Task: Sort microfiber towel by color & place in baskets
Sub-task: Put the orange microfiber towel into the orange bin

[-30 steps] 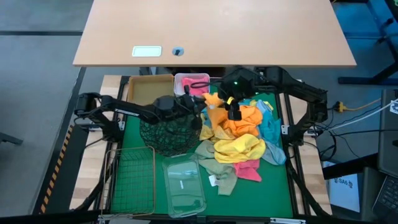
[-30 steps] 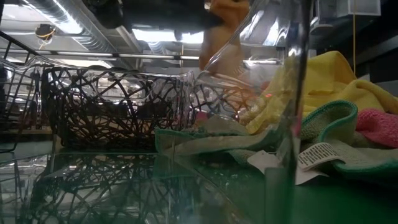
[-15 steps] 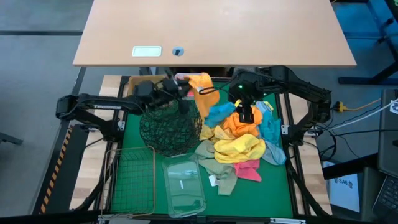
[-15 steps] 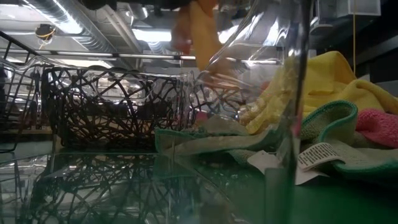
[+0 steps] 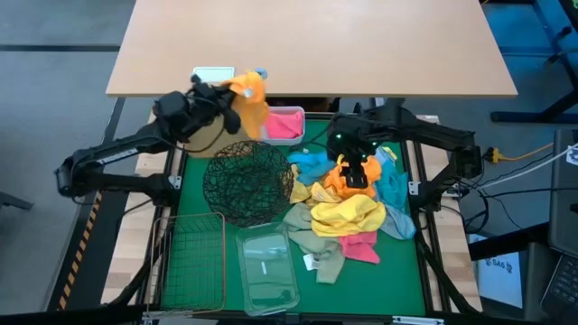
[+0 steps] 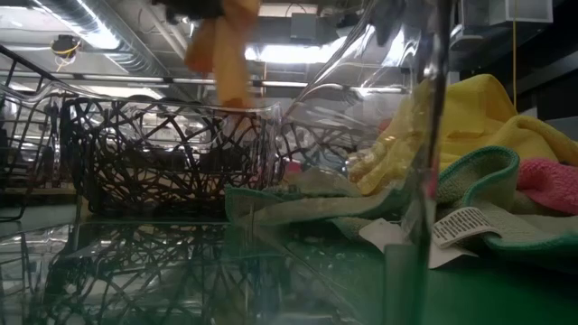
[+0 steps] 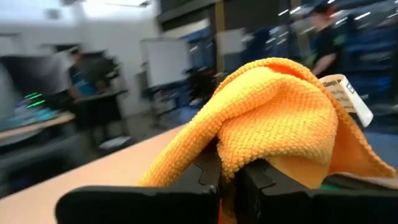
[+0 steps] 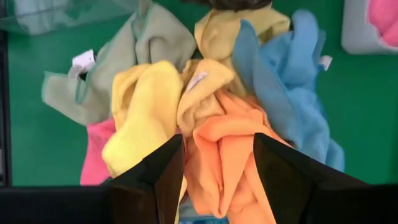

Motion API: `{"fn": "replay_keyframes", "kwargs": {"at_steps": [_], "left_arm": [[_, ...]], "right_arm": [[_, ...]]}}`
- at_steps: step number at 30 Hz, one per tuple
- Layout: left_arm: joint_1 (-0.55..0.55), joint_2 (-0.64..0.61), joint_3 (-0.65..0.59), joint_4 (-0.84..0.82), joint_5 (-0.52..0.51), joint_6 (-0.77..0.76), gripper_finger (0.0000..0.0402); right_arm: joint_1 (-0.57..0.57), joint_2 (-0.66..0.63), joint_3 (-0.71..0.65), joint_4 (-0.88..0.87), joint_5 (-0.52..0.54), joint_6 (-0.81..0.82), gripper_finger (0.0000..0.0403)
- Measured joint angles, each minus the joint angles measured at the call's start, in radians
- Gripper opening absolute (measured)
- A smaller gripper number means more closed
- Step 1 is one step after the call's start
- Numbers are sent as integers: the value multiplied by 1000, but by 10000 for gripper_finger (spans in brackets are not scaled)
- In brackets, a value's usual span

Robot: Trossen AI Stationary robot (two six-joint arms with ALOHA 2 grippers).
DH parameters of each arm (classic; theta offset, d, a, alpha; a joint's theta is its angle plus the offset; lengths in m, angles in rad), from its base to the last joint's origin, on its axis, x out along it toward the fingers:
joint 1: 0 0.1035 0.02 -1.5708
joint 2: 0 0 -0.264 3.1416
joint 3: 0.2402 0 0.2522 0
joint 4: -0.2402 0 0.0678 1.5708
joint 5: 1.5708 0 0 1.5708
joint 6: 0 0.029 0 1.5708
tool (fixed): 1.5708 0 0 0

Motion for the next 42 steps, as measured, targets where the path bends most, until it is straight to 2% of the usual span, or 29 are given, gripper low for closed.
{"fn": "replay_keyframes", "kwargs": {"at_steps": [4,9,21,27,36,42], "left_arm": [[73,-49,0,-131,-64,-1,14],[145,-64,0,-309,-82,-7,14],[273,-28,0,-712,-112,-11,14],[317,51,0,-725,-109,-72,14],[312,235,0,-708,38,-120,14],[309,328,0,-709,55,-117,14]], "right_arm": [[0,0,-72,49,-2,0,193],[0,0,-129,59,-2,1,193],[0,0,-137,64,-2,8,193],[0,0,-137,63,-2,8,193],[0,0,-137,63,-2,7,193],[0,0,-137,63,-2,7,193]]}}
